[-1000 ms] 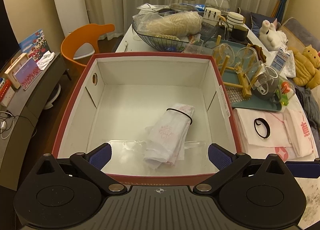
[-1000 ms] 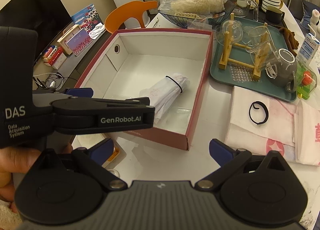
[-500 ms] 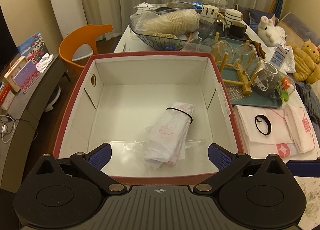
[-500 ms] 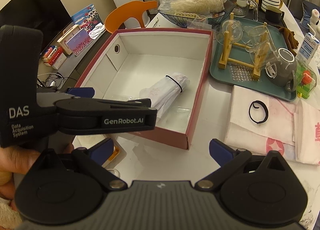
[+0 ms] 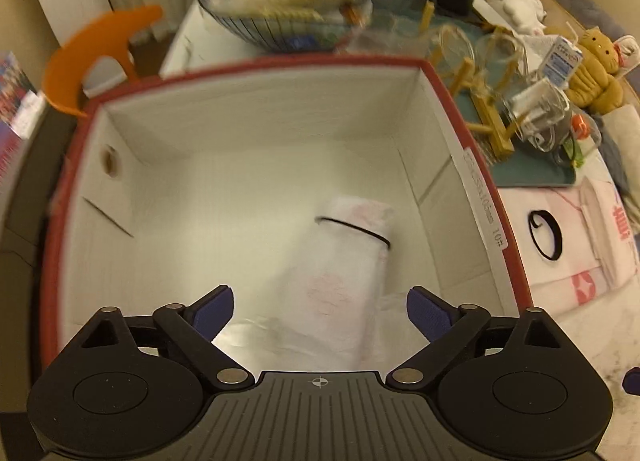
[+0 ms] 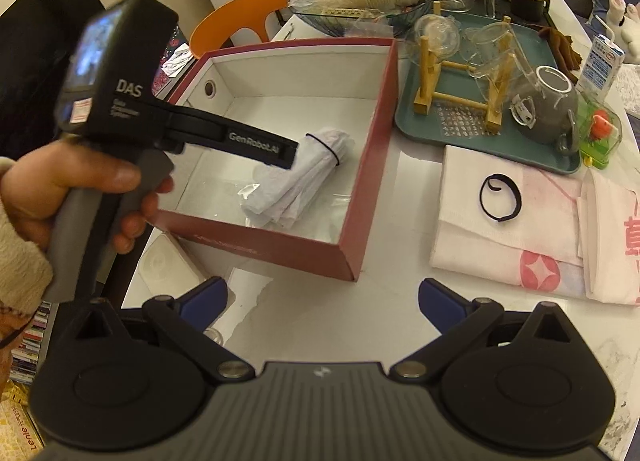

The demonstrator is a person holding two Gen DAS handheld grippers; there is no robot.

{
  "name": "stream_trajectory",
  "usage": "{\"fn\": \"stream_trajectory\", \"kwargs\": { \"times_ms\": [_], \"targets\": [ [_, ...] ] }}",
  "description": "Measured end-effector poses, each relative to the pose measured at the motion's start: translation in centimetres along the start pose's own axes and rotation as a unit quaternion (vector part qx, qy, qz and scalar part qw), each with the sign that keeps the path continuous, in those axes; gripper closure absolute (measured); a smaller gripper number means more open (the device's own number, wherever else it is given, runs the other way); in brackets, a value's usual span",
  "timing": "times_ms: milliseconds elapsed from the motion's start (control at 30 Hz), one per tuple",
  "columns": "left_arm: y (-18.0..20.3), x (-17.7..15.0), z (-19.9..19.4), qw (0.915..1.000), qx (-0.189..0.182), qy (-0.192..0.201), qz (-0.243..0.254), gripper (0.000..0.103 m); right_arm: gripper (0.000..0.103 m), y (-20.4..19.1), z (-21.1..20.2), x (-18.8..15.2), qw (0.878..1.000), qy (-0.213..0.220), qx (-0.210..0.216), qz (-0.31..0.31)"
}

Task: Fold shopping bag
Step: 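Reach both grippers into the red box toward the rolled white bag, then grasp the rolled bag with the left gripper and lift it out of the box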

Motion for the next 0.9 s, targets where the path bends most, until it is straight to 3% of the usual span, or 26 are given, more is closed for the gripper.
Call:
{"fn": "stream_trajectory", "kwargs": {
  "times_ms": [67, 200, 233, 267, 400, 500, 700, 800, 900],
  "targets": [
    [0.4, 0.0, 1.8, 0.9994, -0.017, -0.031, 0.003, 0.053, 0.000, 0.7, 0.1, 0.0, 1.000, -0.003, 0.000, 0.009],
    [0.3, 0.0, 4.1, 0.9977, -0.034, -0.059, -0.004, 0.074, 0.000, 1.9, 0.5, -0.3, 1.000, -0.010, -0.001, 0.024],
    [0.1, 0.0, 4.1, 0.9976, -0.039, -0.057, -0.012, 0.090, 0.000, 2.1, 0.6, -0.4, 1.000, -0.012, 0.000, 0.028],
    [-0.1, 0.1, 3.7, 0.9975, -0.045, -0.050, -0.021, 0.100, 0.000, 2.4, 0.7, -0.5, 0.999, -0.013, 0.000, 0.031],
    [-0.4, -0.7, -0.5, 0.9977, -0.060, 0.017, -0.026, 0.100, 0.000, 3.0, 0.5, -0.7, 0.999, -0.011, 0.001, 0.038],
    [0.6, -3.9, -4.9, 0.9950, -0.086, 0.051, 0.008, 0.100, 0.000, 3.6, 0.1, -1.0, 0.999, -0.004, 0.003, 0.047],
    [2.7, -10.4, -13.9, 0.9806, -0.137, 0.116, 0.077, 0.100, 0.000, 6.5, -1.5, -2.1, 0.995, 0.022, -0.006, 0.095],
    [3.8, -14.6, -15.9, 0.9761, -0.148, 0.099, 0.124, 0.100, 0.000, 8.6, -2.7, -3.3, 0.991, 0.040, -0.023, 0.129],
    [6.1, -20.2, -15.9, 0.9706, -0.137, 0.058, 0.190, 0.100, 0.000, 10.6, -3.9, -5.2, 0.985, 0.059, -0.044, 0.159]
  ]
}}
Point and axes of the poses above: each gripper's, at about its wrist camera, not at the fingertips, and z roughly the way its jaws point, y to its right, x to its top, the point moved 5 cm from there along z, roughly the way its jaws point, and after that the axes turned 14 degrees about -y, right-handed, at the moved point
